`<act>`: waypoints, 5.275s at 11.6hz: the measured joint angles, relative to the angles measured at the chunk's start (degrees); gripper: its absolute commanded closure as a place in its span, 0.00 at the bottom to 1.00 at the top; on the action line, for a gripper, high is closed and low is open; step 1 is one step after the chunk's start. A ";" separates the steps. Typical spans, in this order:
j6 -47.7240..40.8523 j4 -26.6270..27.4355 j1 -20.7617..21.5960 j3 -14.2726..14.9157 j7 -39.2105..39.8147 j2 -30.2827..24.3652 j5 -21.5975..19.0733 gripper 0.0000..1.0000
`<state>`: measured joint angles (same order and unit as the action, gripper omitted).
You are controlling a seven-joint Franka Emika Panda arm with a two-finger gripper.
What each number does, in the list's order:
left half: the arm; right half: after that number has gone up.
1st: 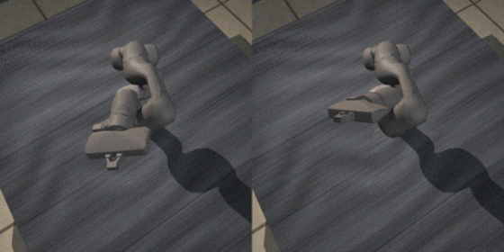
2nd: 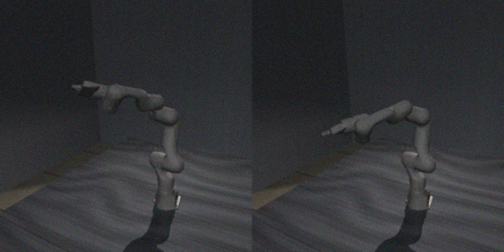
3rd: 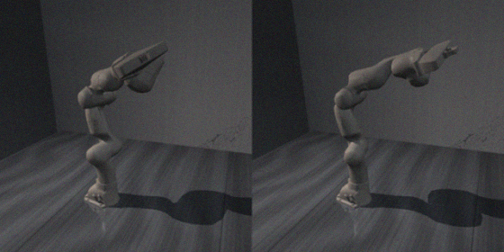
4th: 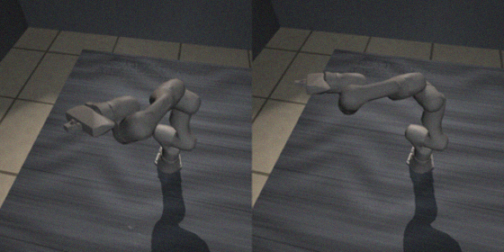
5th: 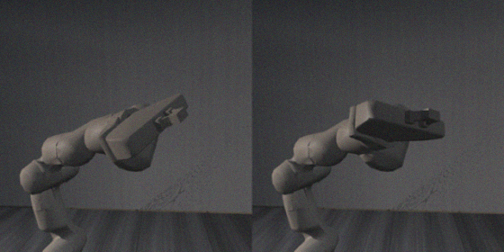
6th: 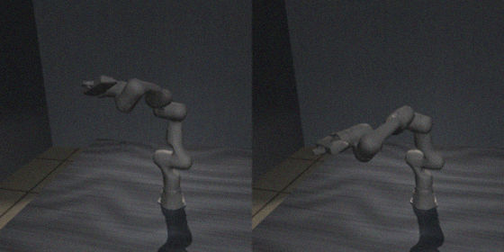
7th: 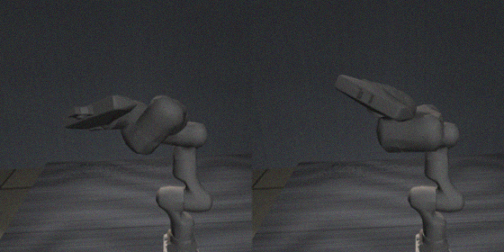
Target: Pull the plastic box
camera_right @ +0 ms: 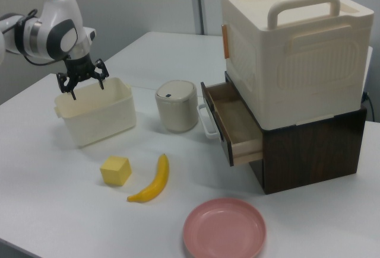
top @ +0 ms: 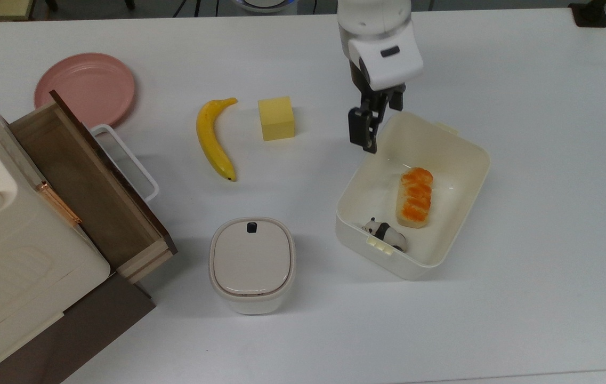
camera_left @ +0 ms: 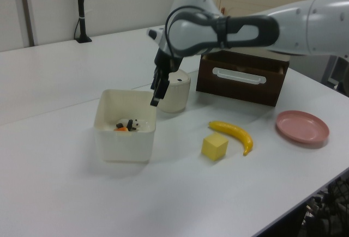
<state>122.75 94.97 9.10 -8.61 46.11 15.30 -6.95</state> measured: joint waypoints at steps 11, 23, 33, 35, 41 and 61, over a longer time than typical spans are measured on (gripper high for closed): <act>3.23 -3.25 2.37 -0.75 0.00 8.19 6.72 0.00; 3.00 -1.62 5.80 5.11 -0.61 7.17 6.97 0.00; -2.79 3.37 6.12 8.77 -0.84 2.55 6.97 0.00; -3.23 3.61 6.12 9.79 -0.84 2.33 6.97 0.00; -5.22 4.44 6.13 11.77 -0.84 0.35 6.97 0.00; -23.26 -1.36 -5.67 15.62 -41.23 -13.06 7.98 0.00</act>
<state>99.49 93.61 3.42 7.01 4.88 2.24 1.02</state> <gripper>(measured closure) 0.000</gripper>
